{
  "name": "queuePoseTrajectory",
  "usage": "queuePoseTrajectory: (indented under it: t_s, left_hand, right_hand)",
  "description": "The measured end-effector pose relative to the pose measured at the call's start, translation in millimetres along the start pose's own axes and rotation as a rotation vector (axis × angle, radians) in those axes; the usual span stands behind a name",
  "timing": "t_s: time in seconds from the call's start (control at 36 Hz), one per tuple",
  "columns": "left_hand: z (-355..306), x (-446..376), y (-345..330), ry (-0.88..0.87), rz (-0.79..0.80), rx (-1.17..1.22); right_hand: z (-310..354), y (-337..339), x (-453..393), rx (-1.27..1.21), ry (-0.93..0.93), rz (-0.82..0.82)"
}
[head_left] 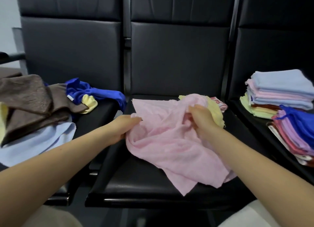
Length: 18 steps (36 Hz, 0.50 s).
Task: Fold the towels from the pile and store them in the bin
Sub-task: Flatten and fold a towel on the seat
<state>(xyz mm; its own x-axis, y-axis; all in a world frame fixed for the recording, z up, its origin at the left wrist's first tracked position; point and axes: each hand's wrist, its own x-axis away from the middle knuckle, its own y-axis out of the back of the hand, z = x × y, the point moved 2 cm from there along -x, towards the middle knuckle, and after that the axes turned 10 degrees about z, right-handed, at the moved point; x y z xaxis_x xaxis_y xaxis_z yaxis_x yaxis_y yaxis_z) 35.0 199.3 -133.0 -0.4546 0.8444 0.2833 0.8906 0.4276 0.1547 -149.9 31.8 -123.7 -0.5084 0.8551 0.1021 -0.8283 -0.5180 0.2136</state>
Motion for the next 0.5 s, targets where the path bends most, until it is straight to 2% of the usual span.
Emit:
queuePoseTrajectory:
  t_s: [0.14, 0.28, 0.36, 0.5]
  left_hand:
    - [-28, 3, 17, -0.191, -0.213, 0.085]
    - [-39, 5, 21, -0.208, -0.214, 0.215]
    - [-33, -5, 18, -0.178, -0.173, 0.17]
    - [-12, -17, 9, -0.057, -0.137, 0.025]
  right_hand:
    - [20, 43, -6, -0.151, 0.166, -0.195]
    - [14, 103, -10, -0.417, 0.194, -0.376]
    - [6, 120, -16, -0.568, 0.159, -0.407]
    - [-18, 115, -29, -0.411, -0.007, -0.311]
